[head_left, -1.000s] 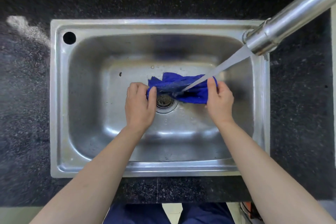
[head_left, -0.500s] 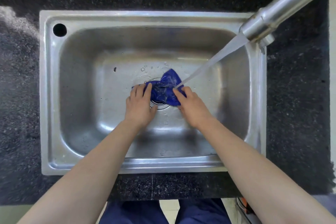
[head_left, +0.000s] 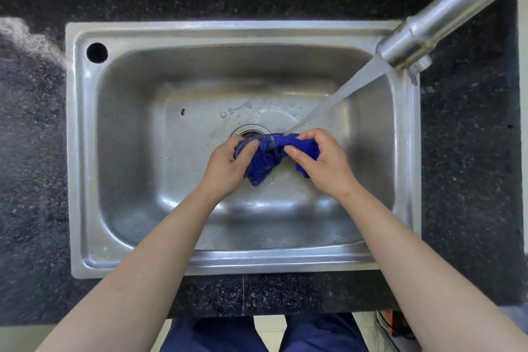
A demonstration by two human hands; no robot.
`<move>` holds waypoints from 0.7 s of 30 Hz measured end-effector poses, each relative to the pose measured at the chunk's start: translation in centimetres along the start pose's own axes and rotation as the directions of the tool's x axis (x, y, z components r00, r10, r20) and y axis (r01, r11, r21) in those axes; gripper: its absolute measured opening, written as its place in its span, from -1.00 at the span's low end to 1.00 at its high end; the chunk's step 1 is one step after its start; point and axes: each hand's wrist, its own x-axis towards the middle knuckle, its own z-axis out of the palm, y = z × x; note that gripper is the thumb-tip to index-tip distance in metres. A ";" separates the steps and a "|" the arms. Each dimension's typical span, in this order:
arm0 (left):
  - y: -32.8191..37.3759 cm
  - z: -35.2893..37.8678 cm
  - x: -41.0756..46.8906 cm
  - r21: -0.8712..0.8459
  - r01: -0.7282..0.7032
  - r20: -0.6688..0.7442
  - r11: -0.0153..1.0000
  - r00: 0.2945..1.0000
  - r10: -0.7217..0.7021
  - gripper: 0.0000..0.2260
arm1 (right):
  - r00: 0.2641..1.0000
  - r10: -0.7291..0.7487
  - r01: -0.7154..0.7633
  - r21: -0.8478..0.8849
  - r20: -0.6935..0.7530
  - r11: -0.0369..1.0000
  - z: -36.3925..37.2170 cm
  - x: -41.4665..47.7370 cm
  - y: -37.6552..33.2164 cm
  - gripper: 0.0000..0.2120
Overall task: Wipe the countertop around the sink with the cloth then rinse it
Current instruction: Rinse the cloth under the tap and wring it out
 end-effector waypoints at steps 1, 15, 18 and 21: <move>0.2 0.0 0.0 -0.049 0.012 -0.002 0.999 1.000 -0.012 -0.86 | 0.999 -0.045 0.043 -0.055 -0.031 0.998 -0.1 -0.2 0.4 -0.76; -2.3 3.8 1.1 0.665 -0.046 0.143 0.745 0.987 -0.067 -0.26 | 0.975 -0.086 0.187 -0.541 0.207 0.820 3.2 2.7 2.0 -0.60; -2.5 4.0 1.8 0.776 -0.083 0.137 0.625 0.990 -0.040 -0.46 | 0.969 -0.050 0.181 -0.557 0.242 0.811 2.5 2.7 1.8 -0.74; -2.7 3.4 2.1 0.775 -0.118 0.108 0.620 0.993 0.054 -0.67 | 0.961 -0.008 0.199 -0.670 0.276 0.715 1.8 2.0 1.9 -0.71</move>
